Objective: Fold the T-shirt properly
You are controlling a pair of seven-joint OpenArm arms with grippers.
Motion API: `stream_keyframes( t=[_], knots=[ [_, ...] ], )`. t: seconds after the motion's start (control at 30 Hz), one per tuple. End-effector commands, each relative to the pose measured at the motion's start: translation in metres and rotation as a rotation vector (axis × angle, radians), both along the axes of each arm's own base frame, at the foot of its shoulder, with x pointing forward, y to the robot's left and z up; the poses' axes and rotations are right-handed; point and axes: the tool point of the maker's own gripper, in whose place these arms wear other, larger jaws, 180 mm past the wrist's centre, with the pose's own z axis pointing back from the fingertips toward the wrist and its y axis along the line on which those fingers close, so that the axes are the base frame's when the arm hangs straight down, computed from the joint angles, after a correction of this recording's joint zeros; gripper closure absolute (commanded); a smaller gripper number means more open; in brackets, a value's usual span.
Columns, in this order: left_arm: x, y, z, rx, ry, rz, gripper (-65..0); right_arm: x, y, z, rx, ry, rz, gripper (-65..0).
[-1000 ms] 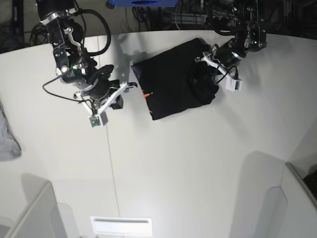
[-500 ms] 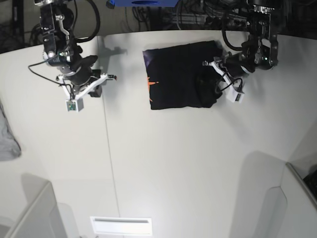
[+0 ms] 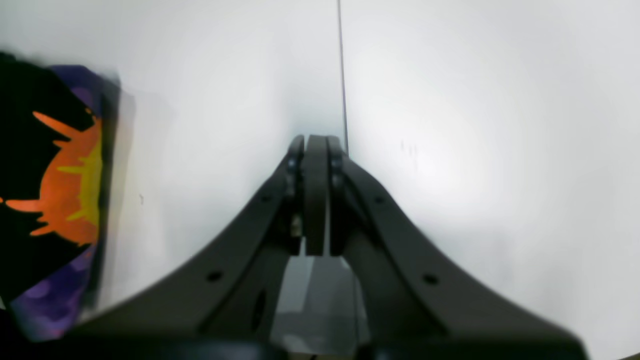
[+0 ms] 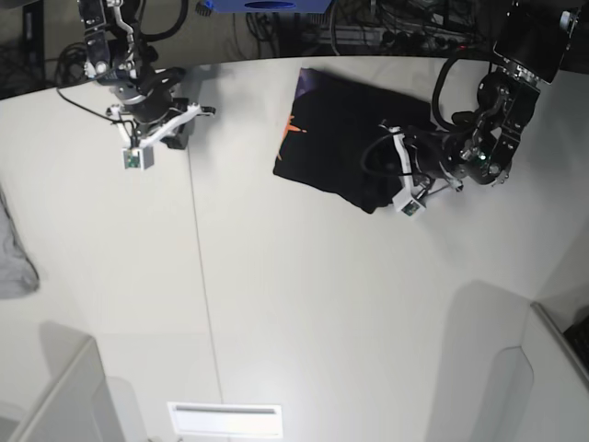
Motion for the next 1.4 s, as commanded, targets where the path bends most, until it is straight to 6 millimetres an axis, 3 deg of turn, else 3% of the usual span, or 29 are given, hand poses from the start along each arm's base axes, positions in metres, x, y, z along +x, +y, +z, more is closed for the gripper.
stream_keyframes(
  t=[0.0,0.27,0.5,0.67,0.93,1.17,1.37],
  knots=[
    [0.01,0.002,0.005,0.049,-0.045,-0.043,0.0,0.003,-0.006,0.008,-0.006,-0.037,-0.015,0.0],
    [0.012,-0.018,-0.009,0.305,-0.145,-0.407,0.0,-0.024,-0.041,-0.003,-0.011,0.016,-0.19,0.0],
    [0.023,-0.007,-0.01,0.519,-0.243,-0.697,0.0,-0.04,-0.041,-0.009,-0.012,0.053,-0.198,0.0],
    [0.027,-0.021,-0.012,0.554,-0.344,-0.905,0.0,-0.043,-0.034,-0.011,0.035,0.058,-0.272,0.0],
    [0.041,-0.029,-0.019,0.531,-0.407,-0.94,0.0,-0.045,-0.022,-0.013,0.074,0.065,-0.296,0.0],
    [0.027,-0.056,-0.039,0.451,-0.411,-1.052,0.0,-0.042,-0.018,-0.012,0.082,0.06,-0.296,0.0],
    [0.036,-0.078,-0.048,0.432,-0.4,-1.041,0.0,-0.042,-0.02,-0.012,0.08,0.058,-0.301,0.0]
  ],
)
